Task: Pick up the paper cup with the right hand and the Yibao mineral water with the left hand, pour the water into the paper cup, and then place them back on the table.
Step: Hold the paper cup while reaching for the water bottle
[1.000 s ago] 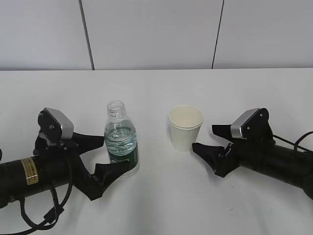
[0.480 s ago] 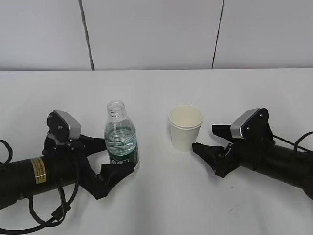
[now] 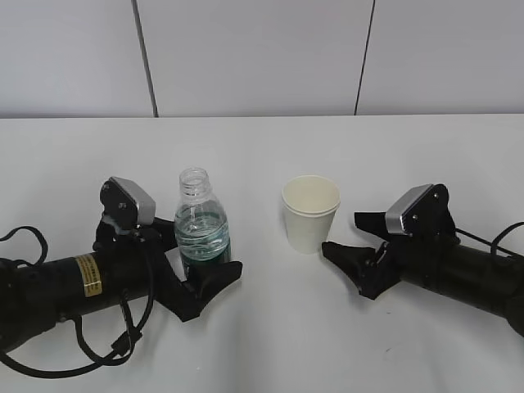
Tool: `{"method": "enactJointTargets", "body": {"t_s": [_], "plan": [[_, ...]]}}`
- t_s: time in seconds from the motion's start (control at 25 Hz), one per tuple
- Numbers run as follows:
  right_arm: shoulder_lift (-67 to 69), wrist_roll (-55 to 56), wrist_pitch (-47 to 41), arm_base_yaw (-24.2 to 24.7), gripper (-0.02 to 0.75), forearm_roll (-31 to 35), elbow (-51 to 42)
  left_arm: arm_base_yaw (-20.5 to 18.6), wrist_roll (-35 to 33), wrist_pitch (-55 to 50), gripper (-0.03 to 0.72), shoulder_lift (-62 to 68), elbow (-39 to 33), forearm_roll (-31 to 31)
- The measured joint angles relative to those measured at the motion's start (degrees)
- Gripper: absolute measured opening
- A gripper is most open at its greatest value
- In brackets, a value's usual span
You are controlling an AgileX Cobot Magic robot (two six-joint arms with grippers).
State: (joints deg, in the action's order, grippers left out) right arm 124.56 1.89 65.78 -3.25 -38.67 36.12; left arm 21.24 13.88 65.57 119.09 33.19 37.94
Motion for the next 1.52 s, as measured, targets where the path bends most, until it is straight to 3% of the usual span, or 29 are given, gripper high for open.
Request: {"method": "enactJointTargets", "body": {"t_s": [0.32,0.88,1.52], "plan": [[0.0,0.0,0.0,0.0,0.646,0.0,0.0,0.06,0.11,-0.06,0.611,1.89,1.9,-0.56],[0.0,0.0,0.0,0.0,0.619,0.0,0.0,0.26,0.11,-0.01,0.47,1.89,1.94,-0.53],[0.0,0.0,0.0,0.0,0.607,-0.8,0.22,0.26,0.11,0.11,0.417,1.89,1.96,-0.64]]}}
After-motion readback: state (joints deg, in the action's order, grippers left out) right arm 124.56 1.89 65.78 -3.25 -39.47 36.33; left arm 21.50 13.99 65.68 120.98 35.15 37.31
